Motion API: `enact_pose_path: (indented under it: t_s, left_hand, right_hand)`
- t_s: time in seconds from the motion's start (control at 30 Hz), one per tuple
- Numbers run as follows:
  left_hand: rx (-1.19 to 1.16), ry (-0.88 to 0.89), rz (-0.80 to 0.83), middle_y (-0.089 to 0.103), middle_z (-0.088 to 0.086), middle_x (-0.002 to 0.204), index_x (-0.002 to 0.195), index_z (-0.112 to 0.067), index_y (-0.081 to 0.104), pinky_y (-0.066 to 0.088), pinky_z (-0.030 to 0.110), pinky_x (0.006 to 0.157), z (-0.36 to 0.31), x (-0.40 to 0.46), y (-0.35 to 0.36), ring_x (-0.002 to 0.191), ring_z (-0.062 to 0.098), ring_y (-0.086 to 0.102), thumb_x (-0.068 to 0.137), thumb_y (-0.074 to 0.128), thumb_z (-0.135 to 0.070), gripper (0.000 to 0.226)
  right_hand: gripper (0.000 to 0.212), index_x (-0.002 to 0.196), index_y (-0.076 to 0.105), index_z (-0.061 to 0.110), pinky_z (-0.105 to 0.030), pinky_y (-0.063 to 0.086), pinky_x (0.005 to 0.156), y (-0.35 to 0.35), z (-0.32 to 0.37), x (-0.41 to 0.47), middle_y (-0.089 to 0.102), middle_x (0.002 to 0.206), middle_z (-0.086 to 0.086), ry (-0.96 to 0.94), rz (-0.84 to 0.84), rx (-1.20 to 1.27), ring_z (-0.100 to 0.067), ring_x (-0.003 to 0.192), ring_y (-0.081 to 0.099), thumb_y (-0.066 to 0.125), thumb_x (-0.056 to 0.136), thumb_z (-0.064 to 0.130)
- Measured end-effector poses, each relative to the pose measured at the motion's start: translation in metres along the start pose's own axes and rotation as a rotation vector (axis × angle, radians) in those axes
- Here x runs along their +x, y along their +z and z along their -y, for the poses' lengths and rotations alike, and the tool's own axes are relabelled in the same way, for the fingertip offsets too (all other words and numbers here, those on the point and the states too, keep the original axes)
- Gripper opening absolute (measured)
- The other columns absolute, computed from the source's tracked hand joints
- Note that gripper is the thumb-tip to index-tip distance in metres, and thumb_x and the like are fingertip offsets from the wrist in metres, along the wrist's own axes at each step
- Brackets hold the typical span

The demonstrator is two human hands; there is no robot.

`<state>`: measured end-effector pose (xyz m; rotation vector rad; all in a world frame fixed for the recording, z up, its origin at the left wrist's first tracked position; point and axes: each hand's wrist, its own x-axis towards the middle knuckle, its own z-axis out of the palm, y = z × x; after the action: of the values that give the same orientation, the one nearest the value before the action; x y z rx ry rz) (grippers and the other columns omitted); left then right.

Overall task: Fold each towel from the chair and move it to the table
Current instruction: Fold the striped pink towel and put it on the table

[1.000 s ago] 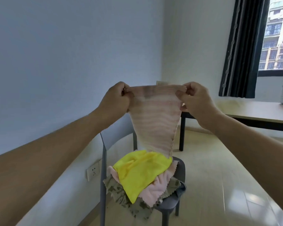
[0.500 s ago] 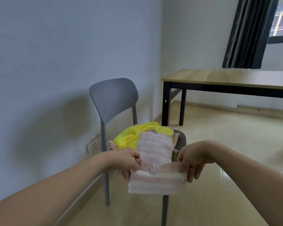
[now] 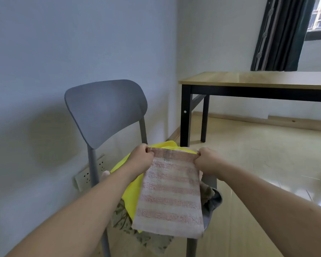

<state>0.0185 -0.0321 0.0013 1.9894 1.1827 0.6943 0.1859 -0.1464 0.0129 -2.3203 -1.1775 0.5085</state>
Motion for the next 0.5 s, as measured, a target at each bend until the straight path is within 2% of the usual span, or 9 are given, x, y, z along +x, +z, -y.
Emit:
enact_pose_path:
  t_s: [0.07,0.13,0.23,0.3,0.33,0.43,0.5]
  left_hand:
    - [0.01,-0.019,-0.031,0.048,0.0,0.075,0.089,-0.01,0.05,0.029,0.029,0.051,0.007,0.018,0.013,0.062,0.013,0.041,0.095,0.044,-0.015,0.01]
    - [-0.005,-0.043,-0.014,0.048,0.0,0.077,0.09,-0.011,0.049,0.03,0.03,0.054,0.015,0.033,0.023,0.064,0.013,0.041,0.096,0.041,-0.018,0.013]
    - [-0.097,-0.062,0.047,0.045,0.001,0.078,0.089,-0.01,0.048,0.032,0.029,0.057,0.019,0.044,0.031,0.065,0.015,0.039,0.095,0.044,-0.022,0.014]
    - [-0.176,-0.061,0.118,0.042,0.001,0.072,0.078,-0.016,0.043,0.032,0.027,0.055,0.016,0.045,0.029,0.063,0.016,0.038,0.091,0.055,-0.015,0.018]
    - [-0.19,-0.05,0.175,0.042,0.004,0.071,0.076,-0.017,0.042,0.033,0.027,0.056,0.014,0.046,0.027,0.065,0.017,0.038,0.089,0.059,-0.011,0.022]
    - [-0.196,-0.05,0.313,0.048,0.01,0.081,0.086,-0.011,0.053,0.04,0.031,0.07,0.01,0.045,0.016,0.076,0.021,0.045,0.082,0.065,-0.003,0.015]
    - [-0.191,-0.066,0.347,0.057,0.015,0.087,0.092,-0.005,0.058,0.046,0.036,0.078,0.007,0.042,0.006,0.081,0.023,0.055,0.076,0.07,-0.005,0.02]
  right_hand:
    - [0.021,0.11,0.051,0.009,-0.025,0.037,0.054,0.011,-0.004,0.017,0.049,0.085,-0.002,0.015,-0.026,0.027,-0.019,0.081,0.05,0.042,0.091,0.01]
    - [0.026,0.115,0.051,0.007,-0.025,0.038,0.056,0.021,-0.007,0.029,0.052,0.094,-0.006,0.021,-0.021,0.052,-0.019,0.085,0.051,0.039,0.092,0.009]
    - [0.02,0.098,0.054,0.011,-0.027,0.044,0.066,0.031,-0.009,0.04,0.054,0.096,-0.008,-0.002,-0.014,0.051,-0.016,0.079,0.05,0.036,0.094,0.004]
    - [0.019,0.102,0.052,0.008,-0.03,0.044,0.072,0.037,-0.015,0.046,0.051,0.095,-0.009,-0.006,-0.017,0.104,-0.017,0.078,0.047,0.037,0.093,0.002]
    - [0.019,0.101,0.053,0.008,-0.03,0.043,0.07,0.039,-0.018,0.049,0.051,0.093,-0.008,0.003,-0.019,0.177,-0.018,0.078,0.046,0.038,0.092,0.002]
    - [0.014,0.08,0.052,0.012,-0.026,0.036,0.055,0.04,-0.024,0.049,0.051,0.079,-0.006,0.047,-0.042,0.43,-0.017,0.067,0.044,0.041,0.087,0.005]
    - [0.011,0.08,0.054,0.008,-0.026,0.035,0.051,0.033,-0.025,0.042,0.051,0.073,-0.005,0.052,-0.025,0.568,-0.016,0.061,0.045,0.045,0.087,0.007]
